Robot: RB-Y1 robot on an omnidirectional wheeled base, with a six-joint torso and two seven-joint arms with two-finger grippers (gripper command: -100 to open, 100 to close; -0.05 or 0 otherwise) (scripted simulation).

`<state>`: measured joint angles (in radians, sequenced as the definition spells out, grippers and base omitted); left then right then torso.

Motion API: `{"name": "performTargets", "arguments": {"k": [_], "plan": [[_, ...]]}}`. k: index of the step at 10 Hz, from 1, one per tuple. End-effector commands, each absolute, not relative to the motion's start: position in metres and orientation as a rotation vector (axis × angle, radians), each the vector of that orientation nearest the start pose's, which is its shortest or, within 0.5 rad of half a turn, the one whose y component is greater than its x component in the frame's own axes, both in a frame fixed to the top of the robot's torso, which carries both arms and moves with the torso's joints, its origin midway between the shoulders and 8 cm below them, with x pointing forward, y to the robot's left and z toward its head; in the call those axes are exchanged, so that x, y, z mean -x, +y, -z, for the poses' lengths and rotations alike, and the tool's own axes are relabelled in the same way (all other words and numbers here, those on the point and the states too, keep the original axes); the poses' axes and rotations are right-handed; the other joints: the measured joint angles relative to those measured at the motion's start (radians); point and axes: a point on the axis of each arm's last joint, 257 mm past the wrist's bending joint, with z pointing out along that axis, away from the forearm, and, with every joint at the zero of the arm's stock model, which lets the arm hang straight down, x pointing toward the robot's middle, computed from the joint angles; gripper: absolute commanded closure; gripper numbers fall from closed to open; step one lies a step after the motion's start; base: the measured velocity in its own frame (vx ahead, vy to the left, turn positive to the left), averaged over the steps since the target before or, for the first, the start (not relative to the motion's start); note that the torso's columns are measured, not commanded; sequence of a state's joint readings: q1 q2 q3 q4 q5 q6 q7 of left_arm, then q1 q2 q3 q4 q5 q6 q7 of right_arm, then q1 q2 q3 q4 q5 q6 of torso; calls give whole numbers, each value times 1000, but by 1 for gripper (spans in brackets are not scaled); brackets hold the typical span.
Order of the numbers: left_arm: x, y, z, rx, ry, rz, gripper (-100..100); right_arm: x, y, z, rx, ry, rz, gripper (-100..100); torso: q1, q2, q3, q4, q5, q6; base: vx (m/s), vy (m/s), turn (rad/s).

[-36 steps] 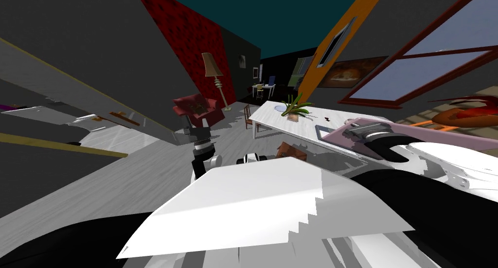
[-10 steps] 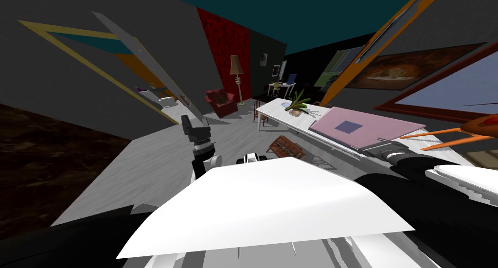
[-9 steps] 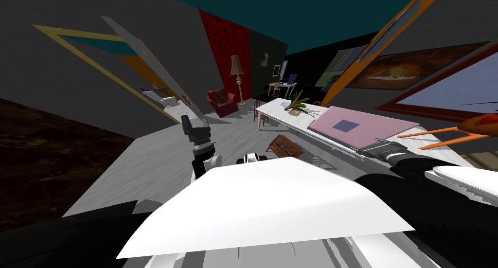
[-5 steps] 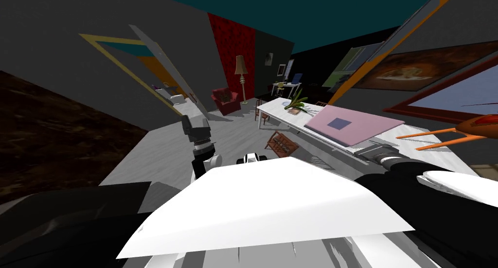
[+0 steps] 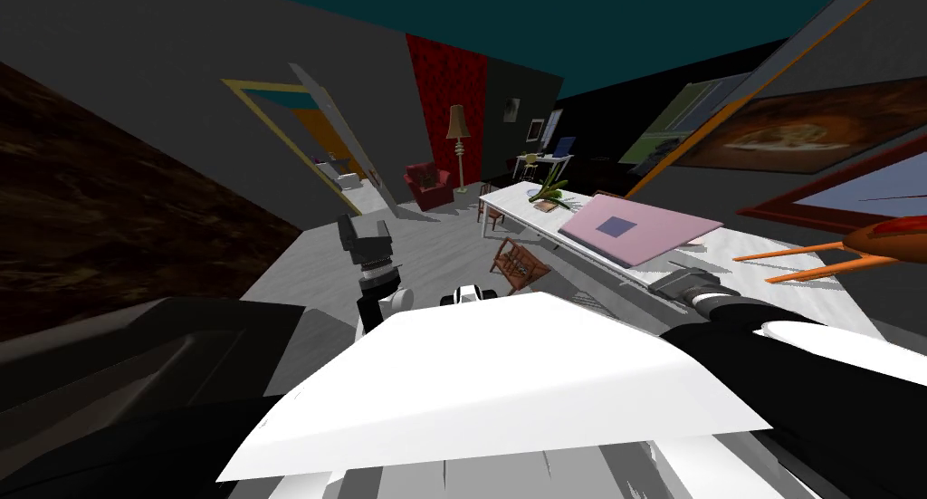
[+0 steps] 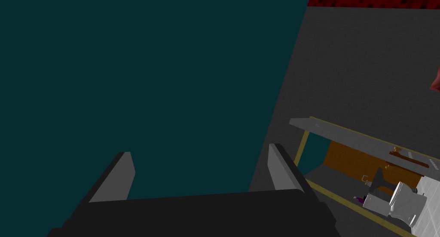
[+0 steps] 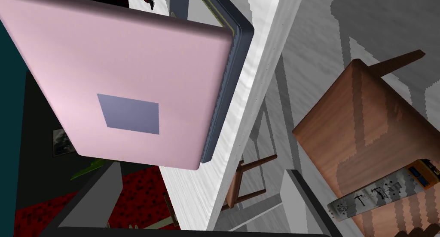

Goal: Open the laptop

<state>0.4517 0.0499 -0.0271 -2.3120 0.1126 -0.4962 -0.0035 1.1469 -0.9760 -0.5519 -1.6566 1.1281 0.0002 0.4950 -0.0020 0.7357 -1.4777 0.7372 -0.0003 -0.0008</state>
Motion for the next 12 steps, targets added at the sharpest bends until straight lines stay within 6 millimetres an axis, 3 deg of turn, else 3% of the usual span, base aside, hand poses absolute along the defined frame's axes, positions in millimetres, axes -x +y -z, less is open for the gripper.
{"name": "performTargets", "arguments": {"k": [1, 5, 7, 10, 12], "plan": [[-341, 272, -53, 638, 539, 1434, 0, -159, -718, 205, 962, 2102, 1270, -100, 2, -1, 0, 0, 0, 1, -165, -145, 185], [-341, 272, -53, 638, 539, 1434, 0, -175, -697, 205, 1084, 2020, 1308, -100, -2, 5, 3, 2, -1, 0, -193, -170, 188], [-341, 272, -53, 638, 539, 1434, 0, -196, -675, 200, 1184, 1924, 1346, -100, 2, 3, 2, 1, 1, 1, -215, -213, 215], [-341, 272, -53, 638, 539, 1434, 0, -208, -664, 196, 1244, 1866, 1373, -100, 3, 1, 0, 0, 1, 0, -157, -156, 145], [-341, 272, -53, 638, 539, 1434, 0, -231, -641, 186, 1335, 1748, 1421, -100, 3, 3, 2, 1, 1, 0, -223, -177, 259]]}}
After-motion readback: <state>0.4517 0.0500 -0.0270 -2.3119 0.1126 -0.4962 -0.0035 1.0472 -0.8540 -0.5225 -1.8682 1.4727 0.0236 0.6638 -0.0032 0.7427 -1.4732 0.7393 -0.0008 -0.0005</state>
